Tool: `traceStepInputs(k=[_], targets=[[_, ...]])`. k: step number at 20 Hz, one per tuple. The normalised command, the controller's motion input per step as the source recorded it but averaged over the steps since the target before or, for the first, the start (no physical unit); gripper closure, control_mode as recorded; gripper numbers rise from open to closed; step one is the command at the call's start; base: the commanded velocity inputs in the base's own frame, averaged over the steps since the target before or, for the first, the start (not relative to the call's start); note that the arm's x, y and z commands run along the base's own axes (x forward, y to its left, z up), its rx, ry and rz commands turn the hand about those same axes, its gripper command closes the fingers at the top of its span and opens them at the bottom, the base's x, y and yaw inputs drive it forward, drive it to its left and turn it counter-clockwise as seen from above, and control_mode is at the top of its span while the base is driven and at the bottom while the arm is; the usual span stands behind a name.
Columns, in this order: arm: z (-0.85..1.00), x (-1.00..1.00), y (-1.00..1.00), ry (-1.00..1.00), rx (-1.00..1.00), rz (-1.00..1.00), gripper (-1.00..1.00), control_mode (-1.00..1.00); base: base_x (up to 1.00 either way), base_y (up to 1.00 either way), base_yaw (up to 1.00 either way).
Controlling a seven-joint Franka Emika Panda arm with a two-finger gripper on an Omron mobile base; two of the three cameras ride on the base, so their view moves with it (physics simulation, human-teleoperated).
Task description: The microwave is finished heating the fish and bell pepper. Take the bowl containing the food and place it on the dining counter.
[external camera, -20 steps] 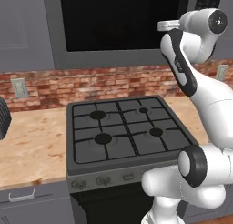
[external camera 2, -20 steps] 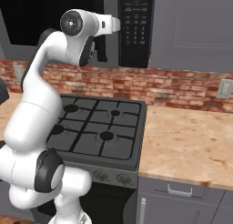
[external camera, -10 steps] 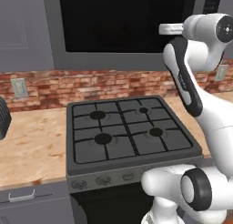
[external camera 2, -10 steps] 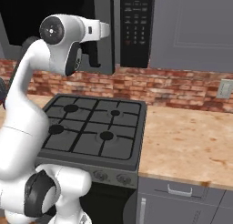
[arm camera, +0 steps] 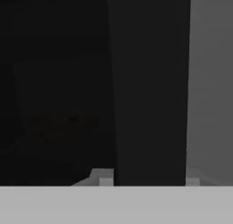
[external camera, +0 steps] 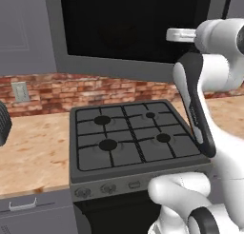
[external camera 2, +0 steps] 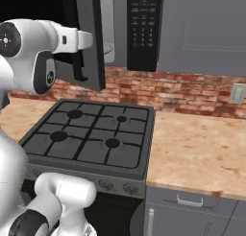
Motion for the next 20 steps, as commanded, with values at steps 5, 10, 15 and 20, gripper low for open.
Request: traceStepInputs(k=[5, 10, 15, 20], targets=[[0.79, -1.0, 1.0, -0.07, 0.0, -0.06, 1.0, -1.0, 0.0, 0.0, 0.0], [-0.01, -1.0, 0.99, -0.21, -0.01, -0.06, -1.0, -1.0, 0.0, 0.0, 0.0], [-0.89, -1.0, 0.59, -0.24, -0.14, 0.0, -1.0, -1.0, 0.0, 0.0, 0.0], [-0.86, -1.0, 0.01, -0.25, -0.1, 0.0, -1.0, -1.0, 0.0, 0.0, 0.0]])
